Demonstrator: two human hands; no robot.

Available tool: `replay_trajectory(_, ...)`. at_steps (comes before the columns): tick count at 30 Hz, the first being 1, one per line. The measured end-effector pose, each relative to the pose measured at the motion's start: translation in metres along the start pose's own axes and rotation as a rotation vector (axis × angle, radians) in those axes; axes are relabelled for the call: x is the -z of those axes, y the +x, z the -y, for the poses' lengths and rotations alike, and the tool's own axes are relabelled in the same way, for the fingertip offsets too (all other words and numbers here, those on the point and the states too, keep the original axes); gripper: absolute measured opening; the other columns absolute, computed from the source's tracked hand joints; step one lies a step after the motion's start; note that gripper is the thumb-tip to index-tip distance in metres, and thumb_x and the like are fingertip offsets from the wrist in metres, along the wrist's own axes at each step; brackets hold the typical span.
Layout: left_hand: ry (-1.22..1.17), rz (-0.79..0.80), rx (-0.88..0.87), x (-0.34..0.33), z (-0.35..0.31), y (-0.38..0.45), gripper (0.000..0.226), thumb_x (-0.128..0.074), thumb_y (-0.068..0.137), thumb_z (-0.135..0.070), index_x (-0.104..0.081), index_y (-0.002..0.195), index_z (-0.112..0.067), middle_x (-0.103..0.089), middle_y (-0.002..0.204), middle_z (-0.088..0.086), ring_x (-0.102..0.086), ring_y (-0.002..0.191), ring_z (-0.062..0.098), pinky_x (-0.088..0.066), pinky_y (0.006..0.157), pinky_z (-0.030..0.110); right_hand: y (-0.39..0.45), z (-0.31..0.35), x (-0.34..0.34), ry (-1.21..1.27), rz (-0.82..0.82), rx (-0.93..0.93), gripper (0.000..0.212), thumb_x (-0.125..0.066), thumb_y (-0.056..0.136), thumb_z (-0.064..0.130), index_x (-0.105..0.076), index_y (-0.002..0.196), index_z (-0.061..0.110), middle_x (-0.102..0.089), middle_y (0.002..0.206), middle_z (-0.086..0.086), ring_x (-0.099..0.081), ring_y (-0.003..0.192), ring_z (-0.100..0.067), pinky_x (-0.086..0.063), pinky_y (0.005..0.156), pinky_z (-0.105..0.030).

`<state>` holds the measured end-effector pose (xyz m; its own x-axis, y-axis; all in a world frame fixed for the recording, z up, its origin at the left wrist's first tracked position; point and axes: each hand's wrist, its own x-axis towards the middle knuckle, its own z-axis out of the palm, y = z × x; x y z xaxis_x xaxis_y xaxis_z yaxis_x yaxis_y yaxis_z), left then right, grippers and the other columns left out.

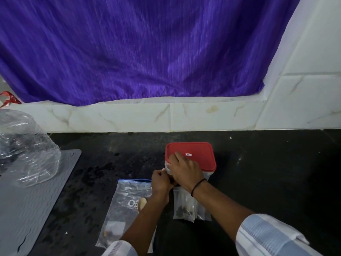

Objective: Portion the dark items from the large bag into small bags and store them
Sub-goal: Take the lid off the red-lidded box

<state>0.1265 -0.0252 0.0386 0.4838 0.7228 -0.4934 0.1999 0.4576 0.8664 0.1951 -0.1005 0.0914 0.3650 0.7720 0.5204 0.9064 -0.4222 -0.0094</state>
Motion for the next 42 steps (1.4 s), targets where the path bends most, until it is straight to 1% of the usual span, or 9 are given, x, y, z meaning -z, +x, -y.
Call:
replay_trajectory(4,-0.006,-0.011,-0.006,-0.002,0.000,-0.001,0.031,-0.039,0.105,-0.017,-0.056,0.113,0.009,-0.065,0.102,0.031,-0.068,0.085,0.033,-0.061,0.062,0.034,0.008,-0.007,0.008,0.057,-0.079,-0.139,0.025,-0.075,0.082,0.020,-0.050,0.080,0.016,-0.052,0.072,0.001,-0.045,0.044,-0.013,-0.026,0.037,-0.021)
replay_trajectory(8,-0.014,-0.055,0.005,-0.003,-0.004,0.000,0.024,-0.040,0.106,-0.017,-0.052,0.114,0.003,-0.061,0.096,0.020,-0.062,0.080,0.024,-0.059,0.064,0.033,0.020,-0.024,0.040,0.265,-0.236,-0.324,0.021,-0.053,0.097,0.030,-0.050,0.085,0.013,-0.055,0.079,-0.001,-0.050,0.057,-0.015,-0.041,0.045,-0.026)
replay_trajectory(14,0.070,-0.088,0.012,0.005,-0.005,-0.001,0.018,-0.046,0.106,-0.022,-0.054,0.116,-0.010,-0.065,0.106,0.016,-0.069,0.093,0.026,-0.062,0.072,0.033,-0.005,-0.084,0.079,0.585,-0.596,-0.699,0.011,-0.053,0.098,0.015,-0.054,0.095,0.005,-0.053,0.088,-0.002,-0.044,0.075,-0.008,-0.034,0.067,-0.009)
replay_trajectory(18,0.117,-0.121,-0.045,0.011,-0.002,-0.007,0.019,-0.047,0.105,-0.027,-0.056,0.110,-0.011,-0.066,0.095,0.015,-0.069,0.087,0.025,-0.062,0.079,0.038,-0.045,-0.140,0.064,0.787,-0.821,-1.074,0.005,-0.049,0.098,0.023,-0.048,0.095,0.019,-0.053,0.096,-0.008,-0.050,0.083,-0.016,-0.044,0.075,-0.026)
replay_trajectory(21,0.212,-0.100,-0.120,0.018,0.004,-0.015,0.016,-0.050,0.104,-0.024,-0.058,0.103,-0.010,-0.066,0.093,0.013,-0.067,0.085,0.024,-0.061,0.080,0.037,-0.086,-0.180,0.043,1.030,-0.936,-1.464,0.008,-0.047,0.094,0.025,-0.052,0.097,0.018,-0.059,0.099,-0.014,-0.058,0.084,-0.023,-0.052,0.074,-0.042)
replay_trajectory(26,0.439,-0.015,-0.187,0.028,0.016,-0.022,0.009,-0.058,0.099,-0.024,-0.061,0.096,-0.017,-0.068,0.094,0.009,-0.068,0.085,0.022,-0.061,0.079,0.038,-0.145,-0.211,0.016,1.089,-0.867,-1.798,0.011,-0.048,0.093,0.014,-0.055,0.100,0.015,-0.060,0.090,-0.012,-0.061,0.076,-0.024,-0.052,0.059,-0.034)
replay_trajectory(35,0.792,0.063,-0.236,0.028,0.029,-0.028,0.006,-0.064,0.094,-0.024,-0.059,0.097,-0.026,-0.062,0.088,-0.008,-0.062,0.082,0.013,-0.053,0.071,0.030,-0.152,-0.167,0.045,0.517,-0.351,-1.698,0.050,-0.067,0.087,0.008,-0.050,0.134,0.007,-0.044,0.139,-0.022,-0.055,0.117,-0.040,-0.045,0.100,-0.043)
replay_trajectory(38,0.840,0.077,-0.235,0.026,0.030,-0.026,0.005,-0.063,0.093,-0.025,-0.063,0.091,-0.021,-0.065,0.085,-0.005,-0.063,0.077,0.011,-0.053,0.066,0.028,-0.140,-0.134,0.044,0.501,-0.206,-1.348,0.037,-0.067,0.088,0.011,-0.058,0.124,0.008,-0.053,0.130,-0.018,-0.055,0.117,-0.036,-0.046,0.100,-0.047)
replay_trajectory(42,0.808,0.081,-0.200,0.023,0.031,-0.025,0.005,-0.066,0.091,-0.023,-0.066,0.086,-0.022,-0.069,0.088,0.000,-0.066,0.082,0.019,-0.060,0.080,0.041,-0.128,-0.076,0.032,0.745,0.121,-0.989,0.010,-0.064,0.089,0.011,-0.067,0.099,0.014,-0.067,0.094,0.001,-0.064,0.091,-0.019,-0.047,0.079,-0.024)
